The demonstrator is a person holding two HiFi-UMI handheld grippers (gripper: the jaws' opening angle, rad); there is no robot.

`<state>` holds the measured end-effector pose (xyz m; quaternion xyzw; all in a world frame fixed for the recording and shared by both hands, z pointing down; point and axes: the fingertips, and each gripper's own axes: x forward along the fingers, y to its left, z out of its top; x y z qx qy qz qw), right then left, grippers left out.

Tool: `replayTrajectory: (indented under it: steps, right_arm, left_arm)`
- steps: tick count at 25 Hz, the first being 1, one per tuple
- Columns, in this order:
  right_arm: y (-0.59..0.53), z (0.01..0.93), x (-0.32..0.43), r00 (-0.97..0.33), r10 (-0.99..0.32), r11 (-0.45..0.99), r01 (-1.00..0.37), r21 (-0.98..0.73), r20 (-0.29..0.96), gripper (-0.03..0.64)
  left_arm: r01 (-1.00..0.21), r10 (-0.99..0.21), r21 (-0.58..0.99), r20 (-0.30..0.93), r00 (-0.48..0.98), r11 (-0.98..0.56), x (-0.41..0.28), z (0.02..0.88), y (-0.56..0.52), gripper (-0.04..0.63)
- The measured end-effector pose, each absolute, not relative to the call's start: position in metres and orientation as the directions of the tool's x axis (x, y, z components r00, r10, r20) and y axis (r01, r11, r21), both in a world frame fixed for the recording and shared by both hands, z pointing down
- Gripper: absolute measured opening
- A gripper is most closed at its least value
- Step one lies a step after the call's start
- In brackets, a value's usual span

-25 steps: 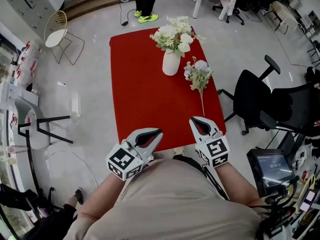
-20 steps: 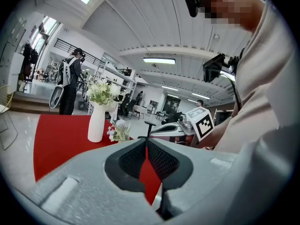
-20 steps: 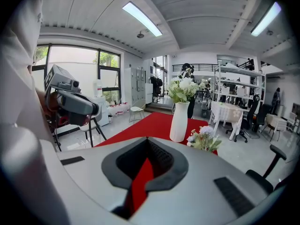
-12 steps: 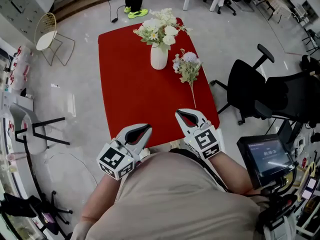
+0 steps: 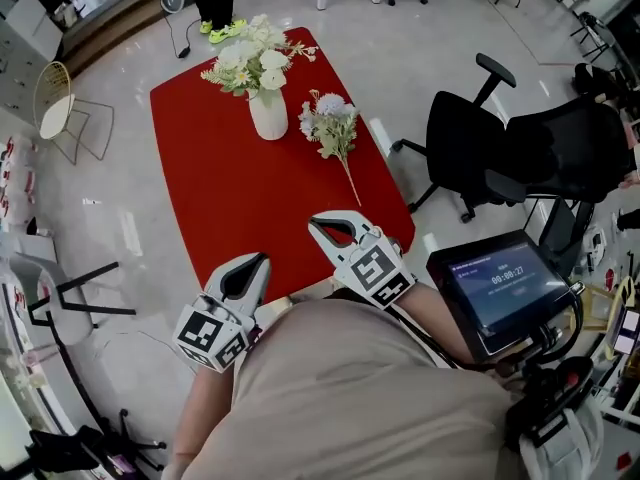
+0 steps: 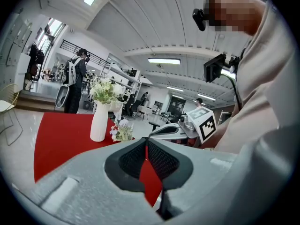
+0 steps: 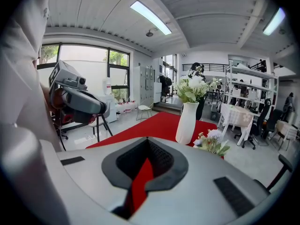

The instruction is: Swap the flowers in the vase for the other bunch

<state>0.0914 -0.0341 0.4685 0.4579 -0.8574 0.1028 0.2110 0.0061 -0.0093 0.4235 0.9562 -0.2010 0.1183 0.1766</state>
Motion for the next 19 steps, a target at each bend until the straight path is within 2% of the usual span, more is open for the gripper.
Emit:
replayTrajectory:
  steps: [19]
  right_arm:
    - [-0.053, 0.474, 0.113, -0.54, -0.717, 0.613, -0.79, 0.03, 0.44, 0.012]
  left_arm:
    - [-0.458, -0.372, 0.267, 0.317, 0.873, -0.848, 0.038, 0.422, -0.028, 0.008]
